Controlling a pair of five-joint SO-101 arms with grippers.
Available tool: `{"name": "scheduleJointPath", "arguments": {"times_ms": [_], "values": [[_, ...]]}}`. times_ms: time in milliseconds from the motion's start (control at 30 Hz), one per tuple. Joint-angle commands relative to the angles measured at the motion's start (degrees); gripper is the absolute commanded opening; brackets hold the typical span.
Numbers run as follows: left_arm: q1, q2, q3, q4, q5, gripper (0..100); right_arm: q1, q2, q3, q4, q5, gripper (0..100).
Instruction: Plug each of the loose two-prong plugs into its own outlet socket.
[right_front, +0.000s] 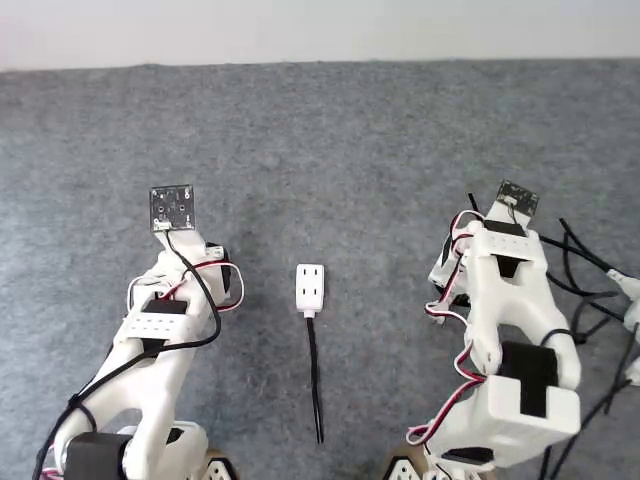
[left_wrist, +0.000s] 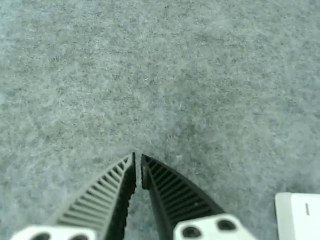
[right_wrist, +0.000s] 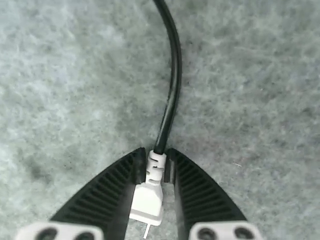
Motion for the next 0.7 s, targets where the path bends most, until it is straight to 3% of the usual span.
{"name": "scheduleJointPath", "arguments": {"times_ms": [0, 400, 533, 667], "values": [[0.0, 0.0, -2.6, -1.2, 0.1, 2, -0.6, 0.0, -2.6, 0.9, -0.4, 6.9], [0.0, 0.0, -2.6, -1.2, 0.1, 2, -0.6, 0.0, -2.8, 1.0, -0.1, 6.9], [0.0, 0.0, -2.6, -1.2, 0.1, 2, -0.5, 0.0, -2.8, 1.0, -0.1, 0.2], [0.0, 0.0, -2.6, -1.2, 0.1, 2, -0.5, -0.2, -2.7, 1.9, -0.1, 0.7]]}}
